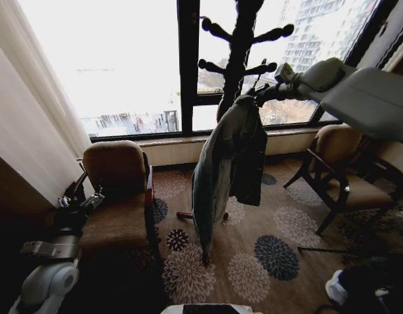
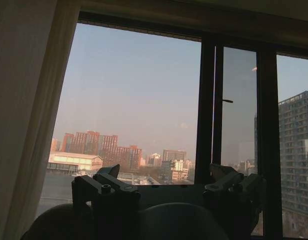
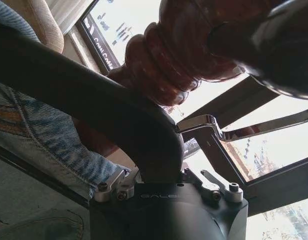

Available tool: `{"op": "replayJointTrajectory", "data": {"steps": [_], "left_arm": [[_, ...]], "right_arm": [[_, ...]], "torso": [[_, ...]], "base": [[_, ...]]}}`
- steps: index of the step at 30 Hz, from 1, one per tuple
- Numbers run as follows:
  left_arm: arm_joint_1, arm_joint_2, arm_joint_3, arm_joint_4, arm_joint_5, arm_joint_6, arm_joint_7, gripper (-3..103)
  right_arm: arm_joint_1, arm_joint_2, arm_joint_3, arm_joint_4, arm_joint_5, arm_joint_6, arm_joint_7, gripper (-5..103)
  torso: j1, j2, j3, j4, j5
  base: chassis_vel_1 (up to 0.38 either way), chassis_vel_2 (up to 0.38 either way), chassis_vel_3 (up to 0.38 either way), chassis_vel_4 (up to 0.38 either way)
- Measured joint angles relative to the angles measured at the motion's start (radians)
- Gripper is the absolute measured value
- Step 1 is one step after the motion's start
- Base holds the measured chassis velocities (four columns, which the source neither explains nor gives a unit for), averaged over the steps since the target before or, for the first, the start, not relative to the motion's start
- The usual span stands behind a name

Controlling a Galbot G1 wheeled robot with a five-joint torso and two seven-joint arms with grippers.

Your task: Pick up the clothes from the bed and hang them on the clothes hanger.

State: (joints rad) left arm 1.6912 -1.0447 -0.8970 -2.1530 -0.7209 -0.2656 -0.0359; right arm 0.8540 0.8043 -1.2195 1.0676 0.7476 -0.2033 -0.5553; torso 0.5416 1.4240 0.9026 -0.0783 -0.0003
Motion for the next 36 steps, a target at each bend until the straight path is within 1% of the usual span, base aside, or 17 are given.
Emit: {"op": "replayJointTrajectory", "data": {"steps": [2,5,12,15,20,29,36], "left_arm": [[0.000,0.000,0.000,0.000,0.000,0.000,0.000,100],[0.004,0.000,-0.005,0.001,0.000,-0.002,0.000,100],[0.004,0.000,-0.005,0.004,-0.001,-0.003,0.001,100],[0.004,-0.002,-0.004,0.008,-0.001,-0.005,0.002,100],[0.001,-0.003,-0.002,0.013,0.000,-0.007,0.003,100],[-0.009,-0.006,0.001,0.023,-0.001,-0.008,0.005,100],[-0.015,-0.005,0.002,0.030,-0.001,-0.011,0.008,100]], "right_arm": [[-0.002,0.000,0.002,0.000,-0.003,0.000,0.001,25],[-0.007,0.003,0.003,-0.004,-0.015,0.004,0.000,25],[-0.010,0.019,0.009,-0.019,-0.026,0.012,-0.003,25],[-0.011,0.035,0.019,-0.030,-0.034,0.014,-0.002,25],[-0.017,0.047,0.021,-0.033,-0.047,0.017,-0.001,25],[-0.046,0.091,0.038,-0.064,-0.070,0.017,0.007,25],[-0.035,0.103,0.036,-0.083,-0.087,0.024,-0.001,25]], "torso": [[0.000,0.000,0.000,0.0000,0.0000],[0.000,0.000,0.000,-0.0006,0.0005],[0.000,0.000,0.000,-0.0006,0.0004],[0.000,0.000,0.000,-0.0002,0.0000],[0.000,0.000,0.000,-0.0006,0.0002],[0.000,0.000,0.000,-0.0005,0.0000],[0.000,0.000,0.000,-0.0005,0.0004]], "base": [[0.000,0.000,0.000,0.000],[0.000,0.000,0.000,0.000],[0.000,0.000,0.000,0.000],[0.000,0.000,0.000,0.000],[0.000,0.000,0.000,0.000],[0.000,0.000,0.000,0.000],[0.000,0.000,0.000,0.000]]}}
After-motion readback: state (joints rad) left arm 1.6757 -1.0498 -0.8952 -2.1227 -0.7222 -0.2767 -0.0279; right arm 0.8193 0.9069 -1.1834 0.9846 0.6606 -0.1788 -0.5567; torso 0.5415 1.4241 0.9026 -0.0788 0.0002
